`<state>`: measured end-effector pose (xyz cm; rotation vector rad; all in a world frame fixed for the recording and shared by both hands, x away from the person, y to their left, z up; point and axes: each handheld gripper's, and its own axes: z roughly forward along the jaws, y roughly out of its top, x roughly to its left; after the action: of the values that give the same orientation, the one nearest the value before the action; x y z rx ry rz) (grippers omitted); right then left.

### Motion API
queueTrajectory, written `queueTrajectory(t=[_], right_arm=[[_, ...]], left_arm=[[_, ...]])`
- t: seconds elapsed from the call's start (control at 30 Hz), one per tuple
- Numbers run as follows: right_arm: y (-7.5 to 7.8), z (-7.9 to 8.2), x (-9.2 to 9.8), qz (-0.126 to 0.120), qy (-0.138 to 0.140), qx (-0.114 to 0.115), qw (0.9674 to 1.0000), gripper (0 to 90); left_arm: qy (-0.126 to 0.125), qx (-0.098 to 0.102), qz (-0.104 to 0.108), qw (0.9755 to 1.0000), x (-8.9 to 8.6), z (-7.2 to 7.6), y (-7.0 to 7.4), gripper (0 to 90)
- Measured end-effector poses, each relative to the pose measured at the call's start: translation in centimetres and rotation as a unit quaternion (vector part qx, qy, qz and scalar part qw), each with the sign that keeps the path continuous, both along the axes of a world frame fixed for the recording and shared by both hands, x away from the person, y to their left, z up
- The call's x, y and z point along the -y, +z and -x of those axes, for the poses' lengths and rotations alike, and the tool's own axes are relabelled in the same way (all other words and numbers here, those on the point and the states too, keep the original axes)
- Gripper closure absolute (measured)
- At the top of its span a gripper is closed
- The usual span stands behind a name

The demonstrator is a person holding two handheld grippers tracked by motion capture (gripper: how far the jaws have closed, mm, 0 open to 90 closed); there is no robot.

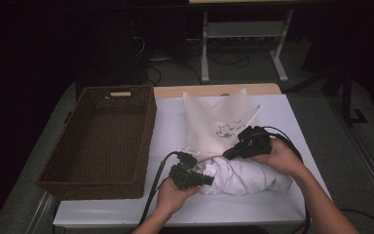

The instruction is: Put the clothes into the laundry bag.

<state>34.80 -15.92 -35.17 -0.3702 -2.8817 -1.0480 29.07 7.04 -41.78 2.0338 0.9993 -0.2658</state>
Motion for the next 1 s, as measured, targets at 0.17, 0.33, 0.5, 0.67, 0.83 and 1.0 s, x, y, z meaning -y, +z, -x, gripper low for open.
queueTrajectory(t=[0.17, 0.33, 0.5, 0.67, 0.83, 1.0], right_arm=[[1.0, 1.0, -0.1, -0.009, 0.014, 0.005, 0.9998, 88.8], [0.1, 0.2, 0.5, 0.003, -0.009, -0.006, 0.9999, 88.8], [-0.6, -0.1, 0.3, 0.012, -0.006, -0.015, 0.9998, 88.8], [-0.7, -0.1, 0.2, 0.013, -0.006, -0.013, 0.9998, 88.8], [-0.5, -0.2, 0.3, 0.010, -0.012, -0.013, 0.9998, 88.8], [-0.2, -0.1, -0.2, 0.014, -0.006, -0.005, 0.9999, 88.7]], left_arm=[[0.069, 0.057, -0.008, 0.9960, 0.9, -1.3, 0.4, 84.7], [0.078, 0.047, -0.006, 0.9959, 0.5, -1.6, 0.0, 79.4], [0.053, 0.040, -0.019, 0.9976, -0.4, -0.7, 1.2, 61.2], [0.049, 0.055, -0.029, 0.9968, -2.3, 0.7, 3.2, 50.3], [0.045, 0.054, -0.040, 0.9967, -3.6, 1.7, 4.0, 44.1], [-0.004, -0.041, -0.044, 0.9982, -1.3, 1.4, 0.1, 40.7]])
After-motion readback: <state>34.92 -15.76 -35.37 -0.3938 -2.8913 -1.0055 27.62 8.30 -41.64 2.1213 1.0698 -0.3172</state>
